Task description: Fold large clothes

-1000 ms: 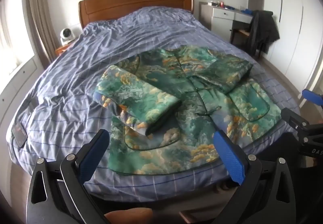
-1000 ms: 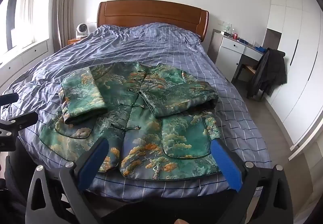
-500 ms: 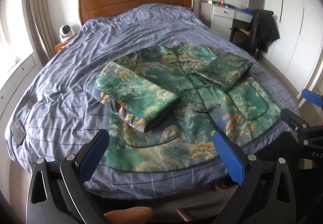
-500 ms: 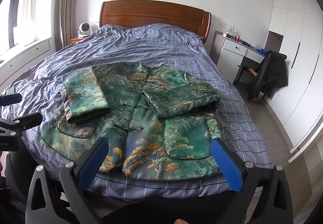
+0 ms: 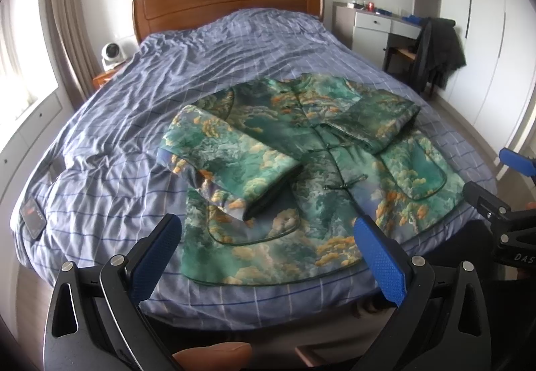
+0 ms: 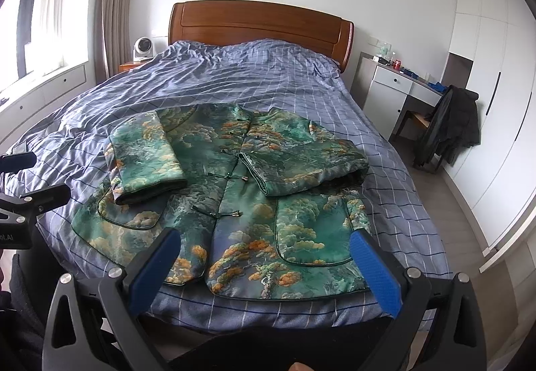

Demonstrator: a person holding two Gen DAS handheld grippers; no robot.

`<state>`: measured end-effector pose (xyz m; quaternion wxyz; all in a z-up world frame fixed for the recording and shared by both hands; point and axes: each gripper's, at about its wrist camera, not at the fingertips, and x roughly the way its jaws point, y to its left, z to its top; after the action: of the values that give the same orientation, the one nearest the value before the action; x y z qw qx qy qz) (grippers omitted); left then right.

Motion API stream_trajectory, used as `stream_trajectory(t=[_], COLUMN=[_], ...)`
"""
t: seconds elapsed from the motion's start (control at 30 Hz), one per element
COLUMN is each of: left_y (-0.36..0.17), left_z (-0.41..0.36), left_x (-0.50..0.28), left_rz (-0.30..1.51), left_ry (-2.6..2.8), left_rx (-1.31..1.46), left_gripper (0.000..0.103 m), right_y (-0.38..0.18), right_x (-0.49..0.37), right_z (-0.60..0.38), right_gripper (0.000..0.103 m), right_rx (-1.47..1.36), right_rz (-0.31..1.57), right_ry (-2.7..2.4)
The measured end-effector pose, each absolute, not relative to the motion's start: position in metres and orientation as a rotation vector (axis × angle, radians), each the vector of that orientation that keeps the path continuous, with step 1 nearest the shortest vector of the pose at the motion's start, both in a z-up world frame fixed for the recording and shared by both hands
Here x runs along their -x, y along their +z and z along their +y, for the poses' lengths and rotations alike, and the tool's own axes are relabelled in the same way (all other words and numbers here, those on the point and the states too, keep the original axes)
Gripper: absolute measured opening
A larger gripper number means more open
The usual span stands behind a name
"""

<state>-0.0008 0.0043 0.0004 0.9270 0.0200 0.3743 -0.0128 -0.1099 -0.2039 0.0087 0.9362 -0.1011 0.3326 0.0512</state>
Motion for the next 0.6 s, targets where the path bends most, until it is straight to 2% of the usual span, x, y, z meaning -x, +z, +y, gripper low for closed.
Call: stream_trajectory(t=[0.6], left_y=[0.0007], left_z=[0.0046], left_x=[0.0011], left_rz=[0.766], left_ry=[-0.024], left_rx=[-0.04], left_gripper=[0.102], right_y=[0.0099], right_x=[0.1127], right_z=[-0.1993], right_gripper=[0.103], right_rx=[0.205], right_rz=[0.678], right_ry=[0.107])
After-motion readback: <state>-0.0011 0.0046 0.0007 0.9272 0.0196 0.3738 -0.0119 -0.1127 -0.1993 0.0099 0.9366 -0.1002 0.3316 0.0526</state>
